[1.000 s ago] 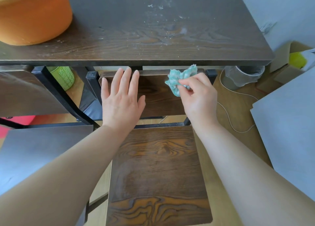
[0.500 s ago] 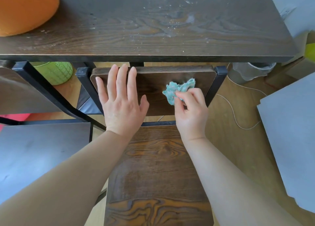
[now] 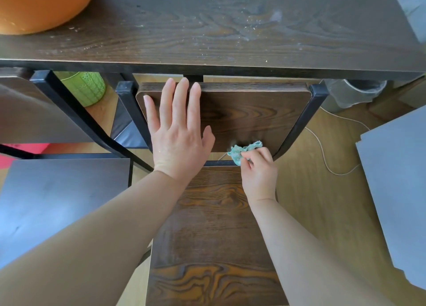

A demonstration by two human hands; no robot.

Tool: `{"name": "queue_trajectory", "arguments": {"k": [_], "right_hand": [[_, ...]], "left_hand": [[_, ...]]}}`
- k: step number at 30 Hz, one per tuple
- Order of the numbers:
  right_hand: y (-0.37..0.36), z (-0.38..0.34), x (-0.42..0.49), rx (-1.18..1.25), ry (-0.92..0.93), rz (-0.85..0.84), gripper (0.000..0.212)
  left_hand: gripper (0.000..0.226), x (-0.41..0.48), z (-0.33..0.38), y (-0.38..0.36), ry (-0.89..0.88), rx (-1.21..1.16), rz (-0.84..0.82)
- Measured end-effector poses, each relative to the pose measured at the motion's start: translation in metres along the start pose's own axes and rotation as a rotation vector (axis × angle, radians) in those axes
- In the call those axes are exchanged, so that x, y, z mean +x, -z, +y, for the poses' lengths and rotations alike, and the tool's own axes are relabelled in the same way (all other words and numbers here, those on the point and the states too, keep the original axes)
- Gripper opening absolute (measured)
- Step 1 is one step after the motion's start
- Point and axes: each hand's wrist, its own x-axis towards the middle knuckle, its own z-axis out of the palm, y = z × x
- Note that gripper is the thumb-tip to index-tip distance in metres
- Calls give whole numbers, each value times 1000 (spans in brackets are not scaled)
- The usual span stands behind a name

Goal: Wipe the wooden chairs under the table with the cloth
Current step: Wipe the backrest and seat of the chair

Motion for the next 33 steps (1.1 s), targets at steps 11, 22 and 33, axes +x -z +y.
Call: {"name": "queue_trajectory", "arguments": {"k": [11, 22, 33], "right_hand": [[64, -42, 5, 56, 14, 114, 20], [93, -60, 65, 94, 266, 334, 12], [47, -6, 36, 133, 141, 277, 2]], "left_hand": [[72, 1, -2, 18, -17, -13, -142], [65, 2, -2, 17, 15, -90, -98], [72, 2, 0, -2, 23, -69, 11]]}}
